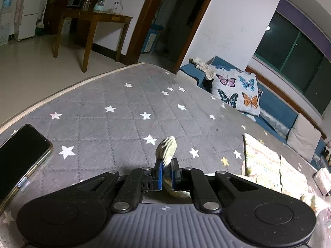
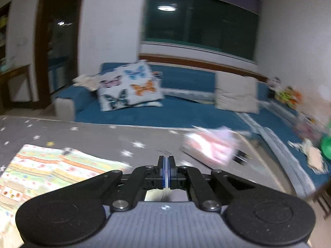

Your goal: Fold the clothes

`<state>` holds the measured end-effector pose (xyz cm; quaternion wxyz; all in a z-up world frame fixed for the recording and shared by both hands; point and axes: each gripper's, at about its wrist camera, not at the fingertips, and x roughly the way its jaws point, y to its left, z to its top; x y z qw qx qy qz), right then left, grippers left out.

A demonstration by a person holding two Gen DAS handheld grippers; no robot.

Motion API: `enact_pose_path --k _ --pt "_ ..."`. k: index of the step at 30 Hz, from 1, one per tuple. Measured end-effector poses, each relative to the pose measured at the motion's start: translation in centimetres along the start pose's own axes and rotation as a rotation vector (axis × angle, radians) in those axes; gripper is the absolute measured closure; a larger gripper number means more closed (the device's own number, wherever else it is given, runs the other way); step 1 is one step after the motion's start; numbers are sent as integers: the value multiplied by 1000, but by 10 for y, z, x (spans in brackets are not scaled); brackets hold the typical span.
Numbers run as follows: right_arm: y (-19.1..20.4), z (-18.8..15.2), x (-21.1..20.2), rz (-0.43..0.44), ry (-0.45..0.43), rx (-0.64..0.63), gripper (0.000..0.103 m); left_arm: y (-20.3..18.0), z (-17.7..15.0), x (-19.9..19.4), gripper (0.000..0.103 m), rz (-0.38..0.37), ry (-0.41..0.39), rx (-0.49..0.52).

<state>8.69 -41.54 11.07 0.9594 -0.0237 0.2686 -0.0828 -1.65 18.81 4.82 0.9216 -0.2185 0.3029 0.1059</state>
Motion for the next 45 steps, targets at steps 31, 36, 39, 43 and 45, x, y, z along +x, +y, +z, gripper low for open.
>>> enact_pose_path --k 31,36,39,43,45 --pt "-26 -89 73 25 212 184 95 7 -17 21 89 125 54 122" --pt "-34 -90 57 -2 206 176 97 8 -16 23 91 117 51 122" --pt "-52 -93 40 -53 202 162 97 9 -16 22 91 111 48 123" --pt "-74 -101 18 -138 199 123 97 10 -16 24 91 109 51 134" --pt "-84 -108 12 -166 208 113 97 10 -16 26 91 111 56 135"
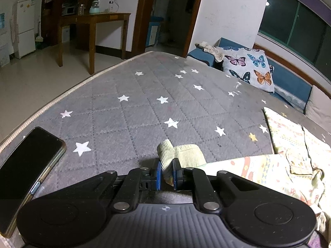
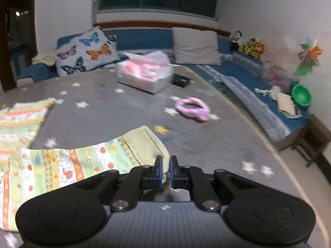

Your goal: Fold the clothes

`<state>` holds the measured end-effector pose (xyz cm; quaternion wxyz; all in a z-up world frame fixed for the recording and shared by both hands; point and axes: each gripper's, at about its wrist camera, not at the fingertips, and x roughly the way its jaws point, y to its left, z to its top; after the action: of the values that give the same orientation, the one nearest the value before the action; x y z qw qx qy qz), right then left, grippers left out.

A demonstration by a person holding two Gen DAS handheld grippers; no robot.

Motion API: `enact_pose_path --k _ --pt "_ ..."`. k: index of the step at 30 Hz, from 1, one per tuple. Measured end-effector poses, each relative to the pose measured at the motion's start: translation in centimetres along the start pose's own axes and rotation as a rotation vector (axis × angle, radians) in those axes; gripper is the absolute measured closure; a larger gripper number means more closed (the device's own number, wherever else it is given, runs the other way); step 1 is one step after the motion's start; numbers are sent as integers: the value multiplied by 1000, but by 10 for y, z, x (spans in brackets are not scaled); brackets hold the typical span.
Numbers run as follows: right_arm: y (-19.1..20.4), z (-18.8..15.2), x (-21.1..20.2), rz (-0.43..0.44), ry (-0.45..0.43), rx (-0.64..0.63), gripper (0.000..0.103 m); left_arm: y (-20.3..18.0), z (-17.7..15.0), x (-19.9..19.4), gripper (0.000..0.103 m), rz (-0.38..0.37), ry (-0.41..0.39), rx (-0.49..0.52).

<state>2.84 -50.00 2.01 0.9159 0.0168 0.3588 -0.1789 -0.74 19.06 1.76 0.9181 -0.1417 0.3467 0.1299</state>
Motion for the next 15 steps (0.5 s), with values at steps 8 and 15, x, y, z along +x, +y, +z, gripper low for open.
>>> enact_pose_path --k 8,15 --pt "-14 -22 6 -20 35 11 94 2 5 5 82 30 14 15" --pt "-15 -20 4 -33 45 -10 90 9 9 2 73 57 -8 26"
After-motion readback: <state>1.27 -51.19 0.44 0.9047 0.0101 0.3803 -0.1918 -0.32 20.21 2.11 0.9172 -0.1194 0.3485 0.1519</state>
